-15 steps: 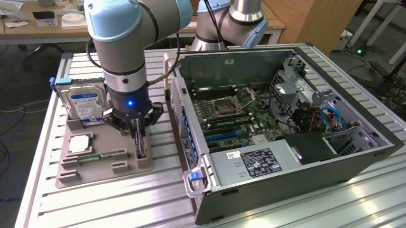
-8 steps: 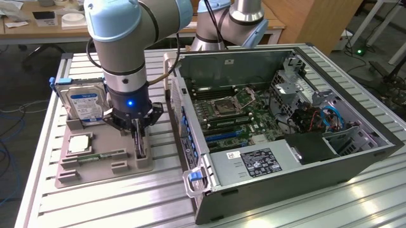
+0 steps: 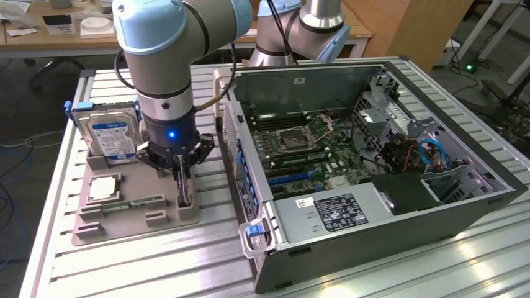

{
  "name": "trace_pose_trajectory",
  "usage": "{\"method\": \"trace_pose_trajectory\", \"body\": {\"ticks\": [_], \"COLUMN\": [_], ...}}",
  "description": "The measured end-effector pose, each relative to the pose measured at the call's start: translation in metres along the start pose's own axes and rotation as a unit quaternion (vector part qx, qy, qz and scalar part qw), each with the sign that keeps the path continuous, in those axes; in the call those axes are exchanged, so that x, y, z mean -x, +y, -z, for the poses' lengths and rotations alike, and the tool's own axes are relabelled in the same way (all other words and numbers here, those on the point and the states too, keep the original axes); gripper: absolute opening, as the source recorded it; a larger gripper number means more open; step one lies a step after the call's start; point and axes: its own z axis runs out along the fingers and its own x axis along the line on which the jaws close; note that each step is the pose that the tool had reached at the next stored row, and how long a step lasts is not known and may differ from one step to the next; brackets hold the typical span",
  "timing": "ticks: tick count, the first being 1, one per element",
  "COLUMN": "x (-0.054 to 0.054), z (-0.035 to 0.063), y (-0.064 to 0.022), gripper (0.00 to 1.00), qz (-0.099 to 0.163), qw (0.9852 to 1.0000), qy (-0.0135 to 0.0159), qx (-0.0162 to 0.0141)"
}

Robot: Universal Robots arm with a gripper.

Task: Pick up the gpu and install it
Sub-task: 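Pick up the gpu and move the gpu toward the slot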

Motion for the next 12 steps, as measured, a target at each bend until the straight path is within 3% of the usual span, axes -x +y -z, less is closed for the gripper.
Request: {"method": "trace_pose_trajectory", "body": {"ticks": [12], "x": [0.0001], "z": [0.0], "y": [0.0], "gripper": [0.27], "qz": [0.0], "qw": [1.0], "qy": [0.0], "qx": [0.0]}}
